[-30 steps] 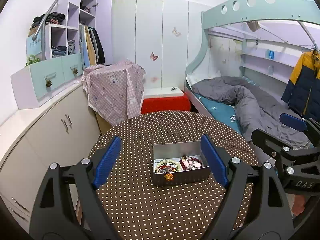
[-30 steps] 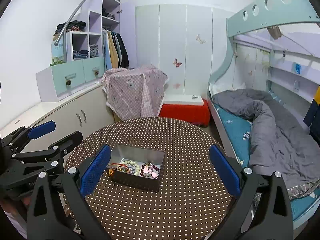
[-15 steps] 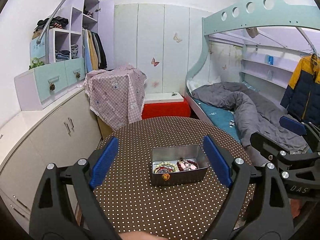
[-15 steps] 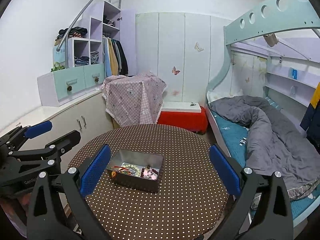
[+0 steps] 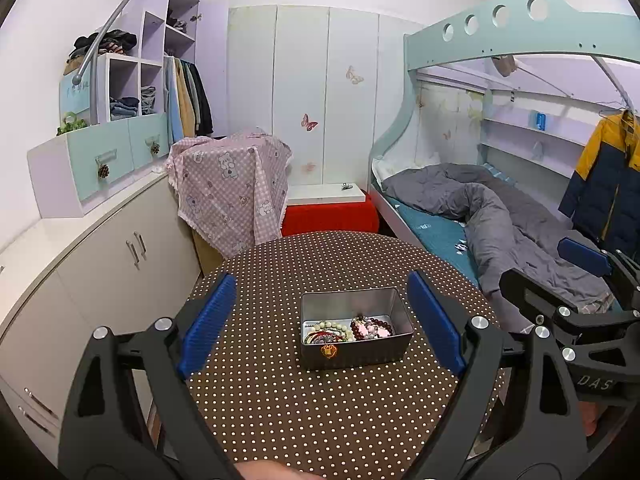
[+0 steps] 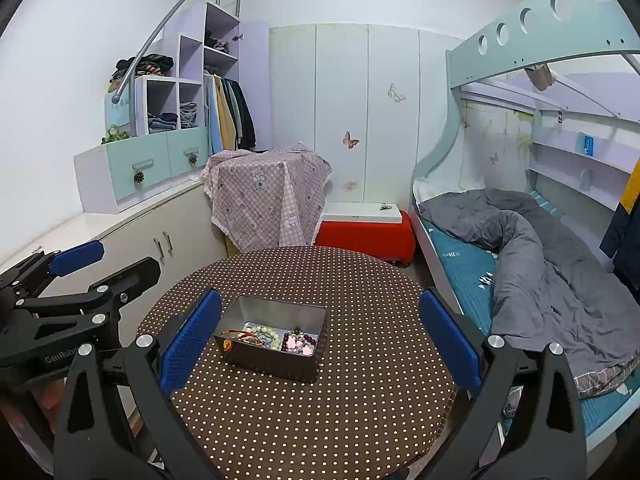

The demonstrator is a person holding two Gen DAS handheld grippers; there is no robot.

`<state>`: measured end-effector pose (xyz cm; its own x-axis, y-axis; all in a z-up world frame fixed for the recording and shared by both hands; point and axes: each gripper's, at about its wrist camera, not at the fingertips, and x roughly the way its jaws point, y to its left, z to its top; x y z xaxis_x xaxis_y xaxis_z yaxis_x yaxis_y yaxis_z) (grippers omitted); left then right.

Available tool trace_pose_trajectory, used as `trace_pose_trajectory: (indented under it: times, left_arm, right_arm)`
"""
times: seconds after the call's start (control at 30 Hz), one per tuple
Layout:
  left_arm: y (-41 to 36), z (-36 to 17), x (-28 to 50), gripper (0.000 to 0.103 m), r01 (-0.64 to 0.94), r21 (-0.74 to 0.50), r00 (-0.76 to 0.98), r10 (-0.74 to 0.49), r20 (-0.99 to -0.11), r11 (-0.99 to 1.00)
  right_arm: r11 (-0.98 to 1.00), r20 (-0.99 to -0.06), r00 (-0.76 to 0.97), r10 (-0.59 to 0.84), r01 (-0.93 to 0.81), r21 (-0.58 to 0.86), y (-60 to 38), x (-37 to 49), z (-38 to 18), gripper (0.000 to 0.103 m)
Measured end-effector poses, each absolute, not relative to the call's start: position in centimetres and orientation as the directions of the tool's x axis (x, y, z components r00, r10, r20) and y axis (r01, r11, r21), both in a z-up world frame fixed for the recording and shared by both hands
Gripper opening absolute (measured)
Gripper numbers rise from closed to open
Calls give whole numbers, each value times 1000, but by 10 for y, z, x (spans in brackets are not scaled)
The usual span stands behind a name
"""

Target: Organize jewelry

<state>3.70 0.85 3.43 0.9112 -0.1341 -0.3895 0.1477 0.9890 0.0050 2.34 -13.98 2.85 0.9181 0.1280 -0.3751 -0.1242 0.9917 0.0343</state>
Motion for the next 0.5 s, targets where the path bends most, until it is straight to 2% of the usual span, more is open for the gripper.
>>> trace_pose_trajectory:
  times: [0.5]
  left_arm:
    - [9,35,36,87,146,7,911,-132,-391,989]
  right_arm:
    - [992,-376,918,129,-124,37,-138,22,28,95]
